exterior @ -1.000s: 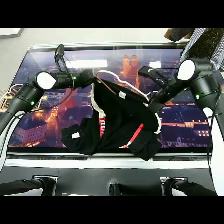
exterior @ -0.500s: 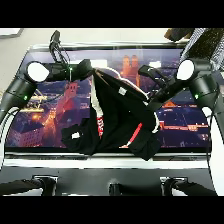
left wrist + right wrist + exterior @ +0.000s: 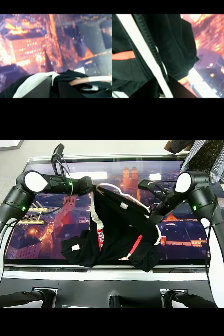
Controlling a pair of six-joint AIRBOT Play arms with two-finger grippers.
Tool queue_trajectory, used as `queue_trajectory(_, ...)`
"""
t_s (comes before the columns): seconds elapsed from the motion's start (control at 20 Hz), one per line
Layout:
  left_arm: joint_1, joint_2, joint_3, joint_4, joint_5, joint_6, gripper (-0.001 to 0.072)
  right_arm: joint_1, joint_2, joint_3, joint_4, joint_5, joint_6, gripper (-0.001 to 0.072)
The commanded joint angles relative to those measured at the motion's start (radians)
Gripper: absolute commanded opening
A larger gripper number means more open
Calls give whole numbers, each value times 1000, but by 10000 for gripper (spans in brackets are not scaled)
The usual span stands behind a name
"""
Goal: Fold the clothes and pants, and hang the long-sleeved shirts on hangers.
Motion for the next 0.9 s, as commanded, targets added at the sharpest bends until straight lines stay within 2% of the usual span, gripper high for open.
queue_trajectory(0.0,-1,0,1,-10,-64,7,41,6,7,0,-100,34,6,41)
queue_trajectory(0.2,0,-1,28,-39,-37,6,40,101,-3,0,-163,0,7,42)
queue_trajectory(0.35,0,-1,64,-2,-100,-32,40,144,-23,0,-277,-2,106,42)
queue_trajectory(0.55,-15,-1,70,11,-170,-56,40,142,-25,0,-286,-6,129,42)
queue_trajectory(0.85,-117,0,78,11,-126,-57,40,142,-33,0,-287,-30,129,42)
